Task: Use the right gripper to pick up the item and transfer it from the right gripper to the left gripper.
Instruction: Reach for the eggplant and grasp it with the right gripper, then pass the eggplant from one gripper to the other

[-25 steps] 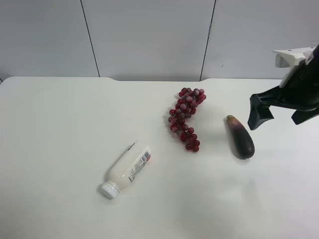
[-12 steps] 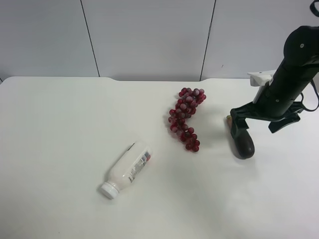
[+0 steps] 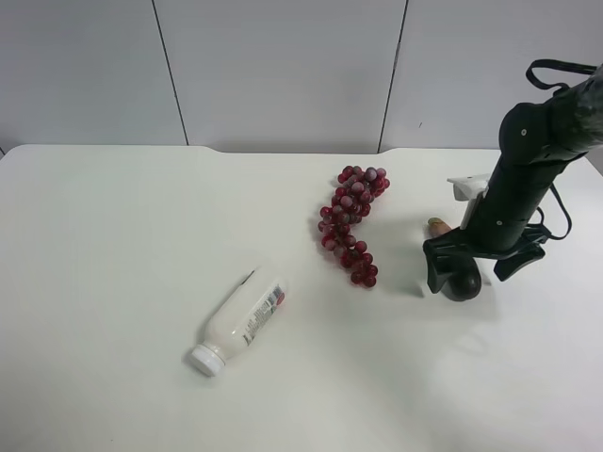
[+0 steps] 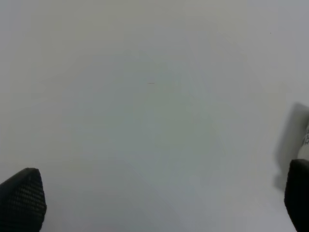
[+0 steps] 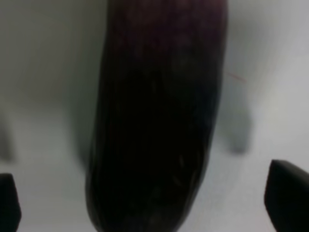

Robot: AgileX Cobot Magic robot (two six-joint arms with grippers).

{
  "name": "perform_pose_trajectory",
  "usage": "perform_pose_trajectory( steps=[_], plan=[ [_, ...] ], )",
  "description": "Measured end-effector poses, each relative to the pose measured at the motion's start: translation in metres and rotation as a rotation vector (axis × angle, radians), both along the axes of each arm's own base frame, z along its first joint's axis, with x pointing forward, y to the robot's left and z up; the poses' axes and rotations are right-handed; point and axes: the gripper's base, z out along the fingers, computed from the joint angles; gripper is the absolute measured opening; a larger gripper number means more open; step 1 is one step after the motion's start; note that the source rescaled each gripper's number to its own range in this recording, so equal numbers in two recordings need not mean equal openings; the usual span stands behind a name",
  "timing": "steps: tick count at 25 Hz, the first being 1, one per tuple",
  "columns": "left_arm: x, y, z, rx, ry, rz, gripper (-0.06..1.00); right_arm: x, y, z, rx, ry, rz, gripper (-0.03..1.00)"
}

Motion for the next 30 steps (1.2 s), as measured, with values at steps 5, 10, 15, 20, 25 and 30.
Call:
perform_pose_trajectory(
  steps=[5, 10, 15, 20, 25, 30],
  plan=[
    [0.000, 0.000, 0.000, 0.000, 0.000, 0.000, 1.00, 0.000, 0.000, -0.006, -0.002, 0.019, 0.002, 0.97],
    [0.000, 0.000, 0.000, 0.000, 0.000, 0.000, 1.00, 0.000, 0.000, -0.006, -0.002, 0.018, 0.002, 0.61],
    [0.000, 0.000, 0.000, 0.000, 0.000, 0.000, 1.00, 0.000, 0.000, -0.006, -0.003, 0.020, 0.002, 0.01],
    [0.000, 0.000, 0.000, 0.000, 0.000, 0.000, 1.00, -0.001, 0.000, -0.006, -0.003, 0.023, 0.002, 0.00],
    [0.000, 0.000, 0.000, 0.000, 0.000, 0.000, 1.00, 0.004, 0.000, -0.001, -0.009, 0.020, 0.010, 0.00],
    [0.000, 0.000, 0.000, 0.000, 0.000, 0.000, 1.00, 0.022, 0.002, 0.026, -0.011, 0.029, 0.010, 0.00]
  ],
)
